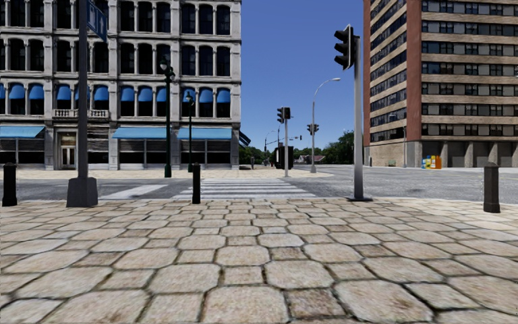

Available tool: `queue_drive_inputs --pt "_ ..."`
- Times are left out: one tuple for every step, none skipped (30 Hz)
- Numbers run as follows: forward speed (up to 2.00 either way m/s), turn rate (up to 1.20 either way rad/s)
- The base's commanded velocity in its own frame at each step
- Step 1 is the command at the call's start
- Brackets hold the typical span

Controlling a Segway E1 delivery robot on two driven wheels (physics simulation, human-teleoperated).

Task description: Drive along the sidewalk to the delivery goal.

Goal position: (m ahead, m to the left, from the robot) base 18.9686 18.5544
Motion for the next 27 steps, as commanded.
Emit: queue_drive_inputs --pt "1.97 0.0" --pt "1.97 0.0" --pt "1.97 0.0" --pt "1.97 0.0" --pt "1.97 0.0" --pt "1.97 0.0" --pt "1.97 0.0" --pt "1.97 0.0" --pt "1.97 0.0" --pt "1.97 0.0" --pt "1.97 0.0" --pt "1.97 0.0" --pt "1.97 0.0" --pt "1.97 0.0" --pt "1.97 0.0" --pt "1.97 0.0" --pt "1.97 0.0" --pt "1.97 0.0" --pt "1.97 0.0" --pt "1.97 -0.06" --pt "1.97 -0.06" --pt "1.97 -0.15" --pt "1.97 -0.2" --pt "1.97 -0.2" --pt "1.97 -0.28" --pt "1.97 -0.35" --pt "1.97 -0.4"
